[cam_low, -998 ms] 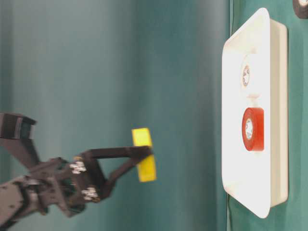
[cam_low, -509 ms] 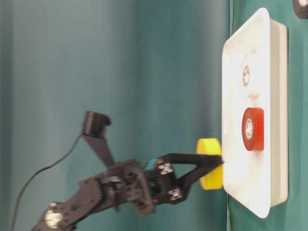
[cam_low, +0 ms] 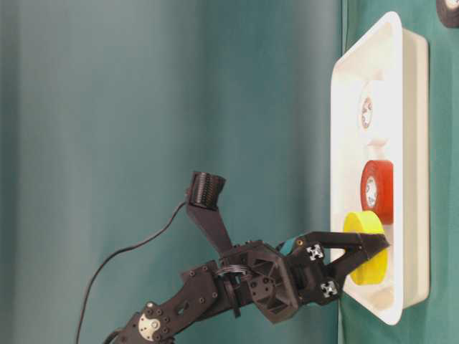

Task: Pick up the tape from a random location and place it into the white case.
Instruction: 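Lower the yellow roll into the tray's left corner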

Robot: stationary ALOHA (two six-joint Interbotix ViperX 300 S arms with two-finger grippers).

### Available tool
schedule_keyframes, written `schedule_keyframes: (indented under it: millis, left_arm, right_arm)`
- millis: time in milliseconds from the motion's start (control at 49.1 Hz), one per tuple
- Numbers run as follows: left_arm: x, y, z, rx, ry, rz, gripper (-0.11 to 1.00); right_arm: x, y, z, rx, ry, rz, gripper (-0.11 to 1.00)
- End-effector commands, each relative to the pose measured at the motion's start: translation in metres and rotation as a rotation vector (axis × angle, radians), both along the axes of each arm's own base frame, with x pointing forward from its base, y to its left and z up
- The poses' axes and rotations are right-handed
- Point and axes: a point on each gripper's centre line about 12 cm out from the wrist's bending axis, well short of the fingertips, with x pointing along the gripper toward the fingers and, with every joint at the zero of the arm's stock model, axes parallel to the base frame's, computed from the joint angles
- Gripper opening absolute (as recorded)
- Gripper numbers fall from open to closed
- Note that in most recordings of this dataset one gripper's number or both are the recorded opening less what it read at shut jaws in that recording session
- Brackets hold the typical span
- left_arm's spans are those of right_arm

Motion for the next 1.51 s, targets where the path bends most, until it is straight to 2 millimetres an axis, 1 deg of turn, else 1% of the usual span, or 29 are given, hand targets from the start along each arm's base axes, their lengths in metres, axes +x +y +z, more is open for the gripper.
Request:
schedule_keyframes:
  millis: [0, 224, 285, 855, 896, 1079, 1120, 1161, 1202, 1405, 1487]
  left_arm:
    - [0.002, 0.005, 0.008, 0.010, -0.031, 0.010, 0.24]
    - [0.002, 0.006, -0.009, -0.004, 0.004, 0.014, 0.24]
    - [0.003, 0.006, -0.011, -0.004, 0.003, 0.013, 0.24]
    - [0.004, 0.006, -0.010, -0.005, -0.008, 0.018, 0.24]
    - [0.004, 0.006, -0.009, -0.005, -0.010, 0.018, 0.30]
    - [0.004, 0.006, -0.009, -0.003, -0.012, 0.016, 0.83]
    - [0.004, 0.006, -0.008, -0.002, -0.014, 0.015, 0.91]
    - [0.004, 0.006, -0.008, -0.001, -0.015, 0.015, 0.97]
    - [0.004, 0.006, -0.008, -0.002, -0.014, 0.015, 0.99]
    - [0.004, 0.006, -0.007, -0.002, -0.014, 0.015, 0.99]
    - [0.004, 0.006, -0.004, 0.000, -0.018, 0.013, 0.99]
  right_arm:
    - [0.001, 0.000, 0.006, -0.007, -0.019, 0.001, 0.86]
    - [0.001, -0.001, 0.006, -0.007, -0.020, -0.002, 0.86]
    - [0.001, -0.001, 0.006, -0.007, -0.019, -0.003, 0.86]
    - [0.001, -0.002, 0.004, -0.006, -0.014, -0.003, 0.86]
    - [0.001, -0.002, 0.004, -0.006, -0.014, -0.003, 0.86]
    - [0.001, -0.001, 0.003, -0.006, -0.011, -0.003, 0.86]
    - [0.001, -0.002, 0.003, -0.006, -0.010, -0.005, 0.86]
    - [0.001, -0.002, 0.003, -0.006, -0.011, -0.005, 0.86]
    - [0.001, -0.002, 0.003, -0.006, -0.011, -0.005, 0.86]
    - [0.001, -0.002, 0.003, -0.006, -0.010, -0.005, 0.86]
    - [0.001, -0.002, 0.003, -0.006, -0.010, -0.005, 0.86]
